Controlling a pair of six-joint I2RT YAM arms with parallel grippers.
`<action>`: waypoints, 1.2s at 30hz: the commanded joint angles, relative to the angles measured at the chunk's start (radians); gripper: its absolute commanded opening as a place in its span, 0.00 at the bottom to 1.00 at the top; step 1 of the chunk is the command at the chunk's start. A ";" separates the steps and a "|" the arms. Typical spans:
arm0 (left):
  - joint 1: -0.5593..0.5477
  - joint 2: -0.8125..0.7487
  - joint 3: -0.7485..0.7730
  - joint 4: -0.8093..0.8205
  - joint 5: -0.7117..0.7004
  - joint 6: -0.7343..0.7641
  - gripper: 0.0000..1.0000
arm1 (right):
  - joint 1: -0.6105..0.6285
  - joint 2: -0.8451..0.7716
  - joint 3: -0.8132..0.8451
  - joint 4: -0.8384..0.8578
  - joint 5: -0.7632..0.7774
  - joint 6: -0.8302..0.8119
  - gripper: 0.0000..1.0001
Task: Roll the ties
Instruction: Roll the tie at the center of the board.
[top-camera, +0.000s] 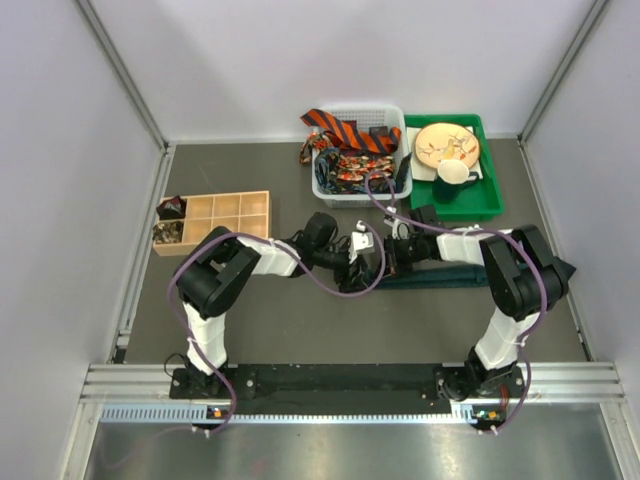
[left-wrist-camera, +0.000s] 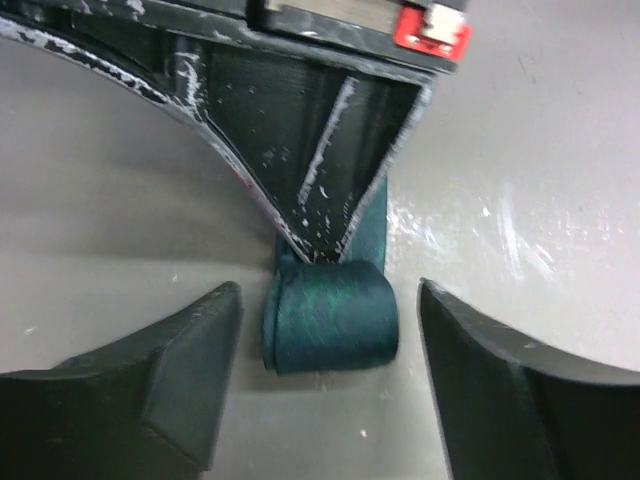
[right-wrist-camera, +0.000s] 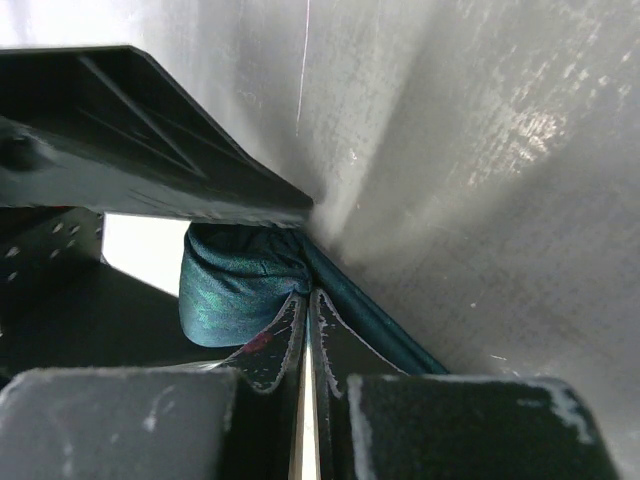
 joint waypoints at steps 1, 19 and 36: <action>-0.002 0.044 0.068 0.058 0.024 -0.073 0.70 | 0.007 -0.017 -0.015 0.011 0.123 -0.056 0.00; -0.099 0.038 0.217 -0.620 -0.284 0.301 0.18 | -0.047 -0.069 0.006 -0.024 -0.067 0.024 0.08; -0.138 0.119 0.337 -0.800 -0.415 0.318 0.25 | -0.096 -0.060 -0.086 0.126 -0.267 0.224 0.35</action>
